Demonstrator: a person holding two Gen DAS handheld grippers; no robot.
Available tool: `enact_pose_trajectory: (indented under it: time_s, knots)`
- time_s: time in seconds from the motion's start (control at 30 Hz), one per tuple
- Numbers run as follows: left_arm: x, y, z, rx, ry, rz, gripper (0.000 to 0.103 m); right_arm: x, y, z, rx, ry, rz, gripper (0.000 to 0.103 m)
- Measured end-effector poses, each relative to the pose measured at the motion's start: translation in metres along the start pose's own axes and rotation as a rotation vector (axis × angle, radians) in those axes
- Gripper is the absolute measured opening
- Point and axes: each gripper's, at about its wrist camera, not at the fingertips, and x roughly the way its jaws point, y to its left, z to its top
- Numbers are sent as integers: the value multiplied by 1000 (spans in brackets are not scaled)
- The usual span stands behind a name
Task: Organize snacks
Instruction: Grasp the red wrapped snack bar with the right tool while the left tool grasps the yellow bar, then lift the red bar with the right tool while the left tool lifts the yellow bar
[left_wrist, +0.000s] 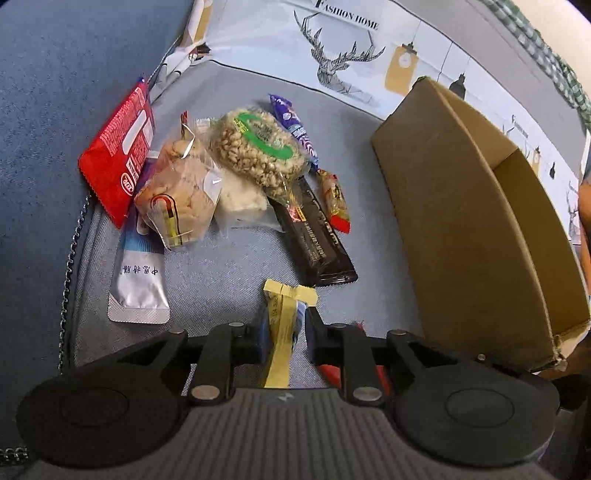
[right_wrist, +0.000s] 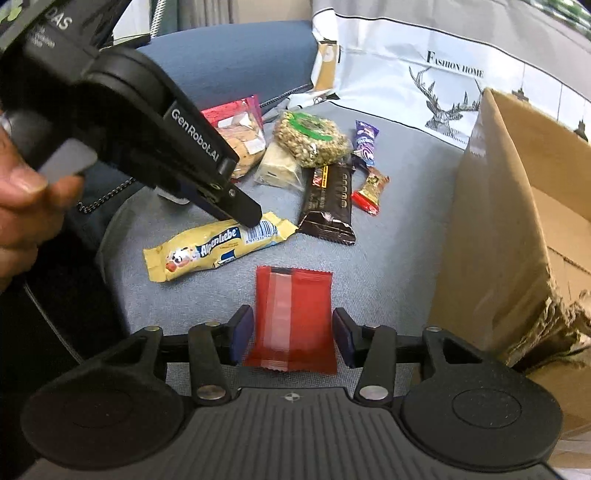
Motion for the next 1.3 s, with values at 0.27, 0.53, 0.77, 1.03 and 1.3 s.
enact_pose_trajectory:
  time_s: [0.27, 0.53, 0.77, 1.03, 1.3]
  knots:
    - [8, -8, -2, 43, 31, 14, 38, 8, 0, 2, -1, 27, 12, 54]
    - [13, -11, -2, 72, 53, 35, 38, 13, 1, 3, -8, 37, 8, 54]
    - [16, -16, -4, 96, 65, 53, 38, 12, 2, 2, -24, 32, 2, 52]
    - [16, -18, -4, 105, 65, 59, 38, 12, 4, 2, -27, 30, -2, 51]
    - [16, -16, -4, 103, 67, 58, 38, 11, 4, 2, -27, 28, -4, 51]
